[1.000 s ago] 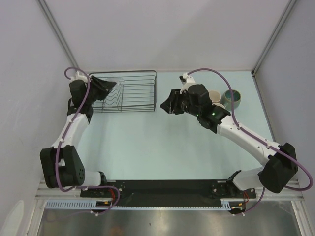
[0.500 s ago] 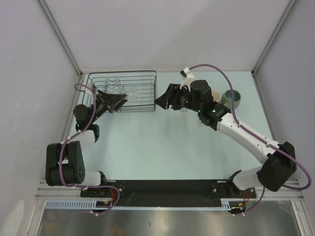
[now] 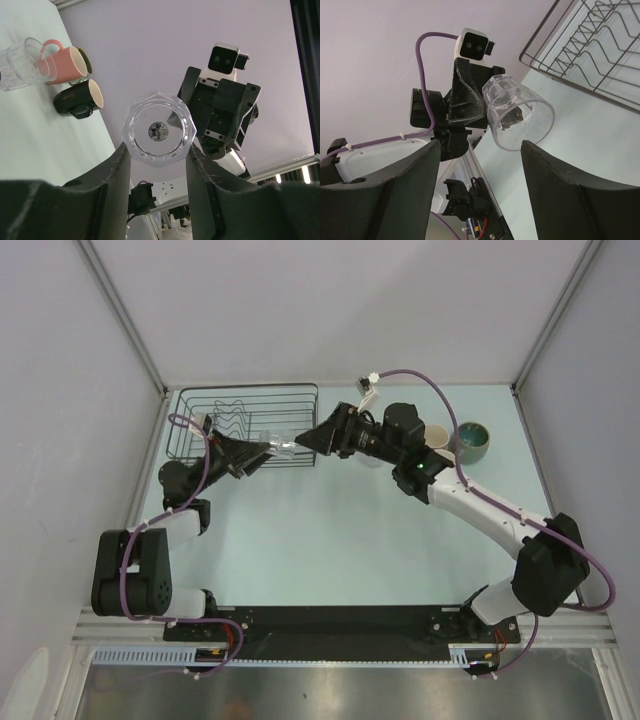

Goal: Unload the cups from the dish rack

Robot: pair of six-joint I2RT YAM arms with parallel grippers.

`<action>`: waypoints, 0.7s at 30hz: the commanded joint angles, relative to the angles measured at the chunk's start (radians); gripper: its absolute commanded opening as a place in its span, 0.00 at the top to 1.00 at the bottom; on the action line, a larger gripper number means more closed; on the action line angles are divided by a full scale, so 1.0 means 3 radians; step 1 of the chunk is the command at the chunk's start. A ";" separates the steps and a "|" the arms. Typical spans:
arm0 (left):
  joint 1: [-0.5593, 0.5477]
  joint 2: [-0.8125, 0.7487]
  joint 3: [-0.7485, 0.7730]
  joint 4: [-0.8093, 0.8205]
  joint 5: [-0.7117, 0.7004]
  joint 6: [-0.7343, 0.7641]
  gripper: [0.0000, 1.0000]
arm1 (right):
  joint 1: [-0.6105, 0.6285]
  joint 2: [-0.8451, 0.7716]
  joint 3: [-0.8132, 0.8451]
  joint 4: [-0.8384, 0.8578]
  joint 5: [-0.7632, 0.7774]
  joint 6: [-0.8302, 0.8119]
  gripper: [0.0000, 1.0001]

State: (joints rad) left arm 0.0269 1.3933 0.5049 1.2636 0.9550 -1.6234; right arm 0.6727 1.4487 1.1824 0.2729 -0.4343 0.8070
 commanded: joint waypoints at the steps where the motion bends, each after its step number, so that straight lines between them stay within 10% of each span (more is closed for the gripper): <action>1: -0.0039 -0.0104 -0.0021 0.0349 0.0012 -0.0009 0.99 | 0.0089 0.0182 0.0154 0.0317 -0.0153 0.0153 0.30; 16: -0.0059 -0.0135 -0.0057 0.0313 -0.0049 0.0022 1.00 | 0.0125 0.0683 0.0497 0.0496 -0.0286 0.0240 0.32; 21: -0.0145 -0.0140 -0.0067 0.0293 -0.0044 0.0037 1.00 | 0.0105 0.0913 0.0630 0.0655 -0.0464 0.0393 0.57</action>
State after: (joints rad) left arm 0.0151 1.3849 0.4919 1.2720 0.9463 -1.6230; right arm 0.7074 1.6791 1.3106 0.3855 -0.5159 0.8833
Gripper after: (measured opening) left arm 0.455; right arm 0.537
